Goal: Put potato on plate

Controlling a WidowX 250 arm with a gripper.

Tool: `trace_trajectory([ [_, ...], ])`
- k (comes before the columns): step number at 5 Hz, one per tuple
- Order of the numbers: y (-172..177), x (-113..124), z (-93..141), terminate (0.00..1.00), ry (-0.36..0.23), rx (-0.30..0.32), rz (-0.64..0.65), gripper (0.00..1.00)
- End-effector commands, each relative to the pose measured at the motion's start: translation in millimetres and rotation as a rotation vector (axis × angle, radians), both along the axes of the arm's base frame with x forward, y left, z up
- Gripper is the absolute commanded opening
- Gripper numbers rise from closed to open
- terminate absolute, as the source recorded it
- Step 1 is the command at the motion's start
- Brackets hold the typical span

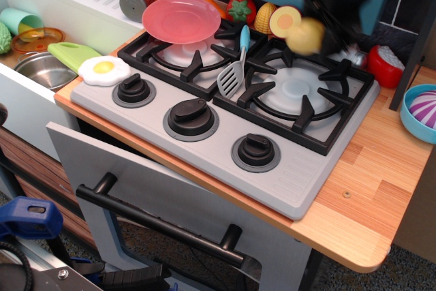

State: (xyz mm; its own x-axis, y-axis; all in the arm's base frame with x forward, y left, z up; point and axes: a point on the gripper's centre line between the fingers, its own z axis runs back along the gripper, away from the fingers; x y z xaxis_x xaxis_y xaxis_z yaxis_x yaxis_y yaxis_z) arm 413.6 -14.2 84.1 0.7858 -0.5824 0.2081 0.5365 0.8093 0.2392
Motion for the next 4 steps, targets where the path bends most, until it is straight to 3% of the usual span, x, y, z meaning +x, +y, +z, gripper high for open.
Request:
trace_trajectory([
  [1, 54, -1, 37, 0.00, -0.072, 0.047, -0.027, 0.00],
  [2, 87, -6, 32, 0.00, -0.079, 0.098, -0.037, 0.00],
  [4, 145, 1, 3, 0.00, -0.042, 0.046, -0.101, 0.00],
])
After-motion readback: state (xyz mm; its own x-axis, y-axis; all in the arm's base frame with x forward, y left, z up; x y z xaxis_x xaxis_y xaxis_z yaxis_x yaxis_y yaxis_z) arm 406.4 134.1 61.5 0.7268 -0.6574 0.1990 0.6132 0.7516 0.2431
